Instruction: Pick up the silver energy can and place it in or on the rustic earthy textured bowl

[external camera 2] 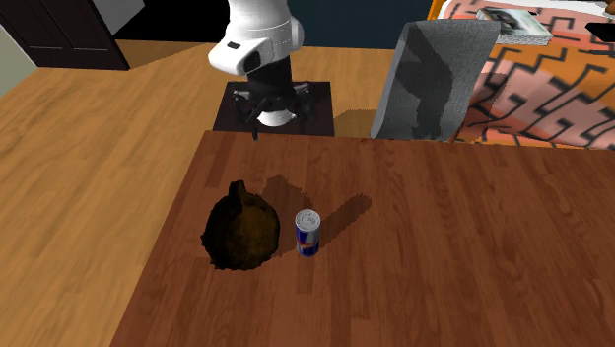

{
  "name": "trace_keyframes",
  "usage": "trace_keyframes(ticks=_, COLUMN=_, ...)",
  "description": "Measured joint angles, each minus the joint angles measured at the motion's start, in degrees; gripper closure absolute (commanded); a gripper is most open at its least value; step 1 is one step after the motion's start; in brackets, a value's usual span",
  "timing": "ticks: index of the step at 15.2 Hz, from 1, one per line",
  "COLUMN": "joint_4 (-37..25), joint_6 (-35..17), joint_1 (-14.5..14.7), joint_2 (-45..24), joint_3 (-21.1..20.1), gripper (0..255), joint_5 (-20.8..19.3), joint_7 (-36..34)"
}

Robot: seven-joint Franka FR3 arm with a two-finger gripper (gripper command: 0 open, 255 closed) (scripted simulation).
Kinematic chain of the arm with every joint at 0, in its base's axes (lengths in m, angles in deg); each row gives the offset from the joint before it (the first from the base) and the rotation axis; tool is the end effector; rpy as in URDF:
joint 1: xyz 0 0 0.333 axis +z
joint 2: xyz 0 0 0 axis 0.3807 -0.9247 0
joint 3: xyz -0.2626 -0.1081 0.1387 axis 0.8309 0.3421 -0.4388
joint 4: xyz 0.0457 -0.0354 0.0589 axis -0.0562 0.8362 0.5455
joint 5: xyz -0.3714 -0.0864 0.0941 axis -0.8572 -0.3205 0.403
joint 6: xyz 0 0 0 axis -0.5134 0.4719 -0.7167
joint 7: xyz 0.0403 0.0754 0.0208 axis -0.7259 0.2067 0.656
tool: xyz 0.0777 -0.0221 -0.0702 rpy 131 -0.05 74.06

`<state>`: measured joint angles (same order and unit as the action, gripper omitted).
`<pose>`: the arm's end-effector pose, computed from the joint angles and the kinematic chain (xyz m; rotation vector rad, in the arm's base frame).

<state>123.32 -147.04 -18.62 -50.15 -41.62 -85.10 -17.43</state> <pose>0.4886 0.0745 0.5301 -3.0931 -0.2074 -0.1446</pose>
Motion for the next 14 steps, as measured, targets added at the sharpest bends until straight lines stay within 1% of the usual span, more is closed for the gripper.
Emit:
trace_keyframes(ticks=6, joint_4=-8.38, joint_6=-2.79, joint_1=0.92, joint_2=-13.06, joint_3=-1.77, gripper=0, joint_5=-2.73, joint_7=-1.58)
trace_keyframes(ticks=12, joint_4=-19.82, joint_6=-3.22, joint_1=2.67, joint_2=-27.03, joint_3=-2.79, gripper=0, joint_5=-6.2, joint_7=-3.47)
trace_keyframes(ticks=14, joint_4=-22.77, joint_6=-3.38, joint_1=3.19, joint_2=-30.78, joint_3=-2.85, gripper=0, joint_5=-7.14, joint_7=-3.75)
